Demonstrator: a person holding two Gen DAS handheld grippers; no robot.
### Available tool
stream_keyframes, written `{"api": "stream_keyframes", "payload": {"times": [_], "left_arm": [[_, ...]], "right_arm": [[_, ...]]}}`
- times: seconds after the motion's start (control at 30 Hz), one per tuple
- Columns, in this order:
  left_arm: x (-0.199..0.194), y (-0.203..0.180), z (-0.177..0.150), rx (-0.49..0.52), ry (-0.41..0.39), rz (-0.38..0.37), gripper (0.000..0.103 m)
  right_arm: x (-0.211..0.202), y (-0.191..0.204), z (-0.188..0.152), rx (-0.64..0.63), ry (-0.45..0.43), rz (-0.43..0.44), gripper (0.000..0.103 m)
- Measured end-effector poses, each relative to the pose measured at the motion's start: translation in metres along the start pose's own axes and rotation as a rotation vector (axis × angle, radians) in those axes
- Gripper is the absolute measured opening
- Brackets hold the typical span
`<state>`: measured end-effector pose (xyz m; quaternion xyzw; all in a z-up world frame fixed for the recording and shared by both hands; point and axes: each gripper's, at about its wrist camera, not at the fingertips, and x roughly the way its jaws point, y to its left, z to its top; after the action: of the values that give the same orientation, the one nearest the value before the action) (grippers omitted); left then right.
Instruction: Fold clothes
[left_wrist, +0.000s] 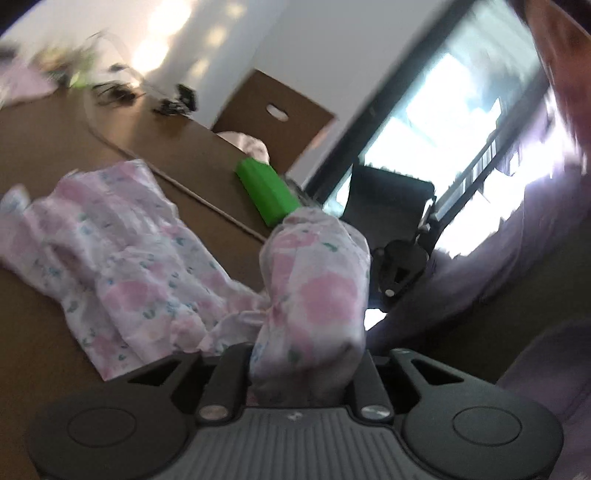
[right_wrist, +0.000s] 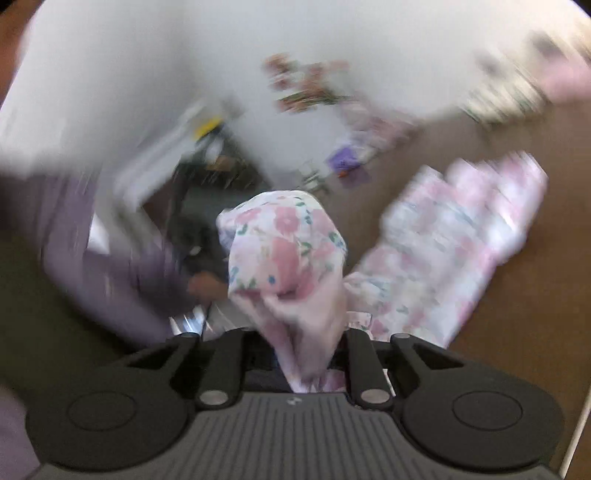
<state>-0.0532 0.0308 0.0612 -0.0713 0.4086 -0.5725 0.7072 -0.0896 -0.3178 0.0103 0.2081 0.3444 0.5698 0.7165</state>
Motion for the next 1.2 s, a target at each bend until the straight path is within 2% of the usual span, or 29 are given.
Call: {"api": "stream_keyframes", "payload": {"times": [0.07,0.13,0.23,0.3,0.37,0.5,0.53,0.6,0.73,0.8,0.9,1.0,1.07,1.13,1.2], "left_arm": [[-0.006,0.012,-0.001,-0.086,-0.056,-0.001,0.036],[-0.011,0.022,-0.003,-0.166,-0.113,0.072,0.050],[-0.015,0.037,-0.010,-0.303,-0.183,0.162,0.051],[-0.013,0.037,-0.016,-0.353,-0.217,0.213,0.049],[-0.010,0.032,-0.022,-0.371,-0.252,0.271,0.042],[-0.017,0.013,-0.023,-0.335,-0.313,0.364,0.045],[-0.020,0.008,-0.023,-0.322,-0.328,0.386,0.051],[-0.025,-0.002,-0.023,-0.295,-0.357,0.429,0.055],[-0.036,-0.022,-0.023,-0.240,-0.416,0.517,0.064],[-0.039,-0.032,-0.023,-0.210,-0.439,0.560,0.064],[-0.020,-0.042,-0.019,-0.138,-0.418,0.622,0.064],[-0.002,-0.052,-0.016,-0.066,-0.395,0.683,0.064],[0.011,-0.059,-0.014,-0.018,-0.380,0.724,0.062],[0.022,-0.064,-0.012,0.021,-0.366,0.760,0.061],[0.026,-0.055,-0.016,0.003,-0.358,0.766,0.058]], "right_arm": [[-0.001,-0.010,0.001,0.082,-0.006,-0.019,0.015],[-0.001,-0.013,0.001,0.135,-0.023,-0.053,0.015],[0.001,-0.015,0.003,0.207,-0.056,-0.115,0.018],[0.001,-0.012,0.006,0.214,-0.070,-0.188,0.028],[0.000,-0.002,0.009,0.169,-0.079,-0.280,0.048],[-0.013,0.030,0.007,0.004,-0.130,-0.478,0.064],[-0.017,0.037,0.005,-0.035,-0.154,-0.533,0.068],[-0.024,0.049,0.000,-0.072,-0.218,-0.614,0.070],[-0.029,0.073,-0.009,-0.120,-0.316,-0.657,0.073],[-0.019,0.084,-0.014,-0.163,-0.317,-0.657,0.079],[0.003,0.086,-0.016,-0.181,-0.281,-0.690,0.079],[0.016,0.073,-0.013,-0.092,-0.266,-0.708,0.072],[0.020,0.064,-0.009,-0.022,-0.261,-0.675,0.046],[0.023,0.049,-0.009,0.051,-0.254,-0.632,0.038],[0.025,0.028,-0.011,0.161,-0.254,-0.537,0.011]]}}
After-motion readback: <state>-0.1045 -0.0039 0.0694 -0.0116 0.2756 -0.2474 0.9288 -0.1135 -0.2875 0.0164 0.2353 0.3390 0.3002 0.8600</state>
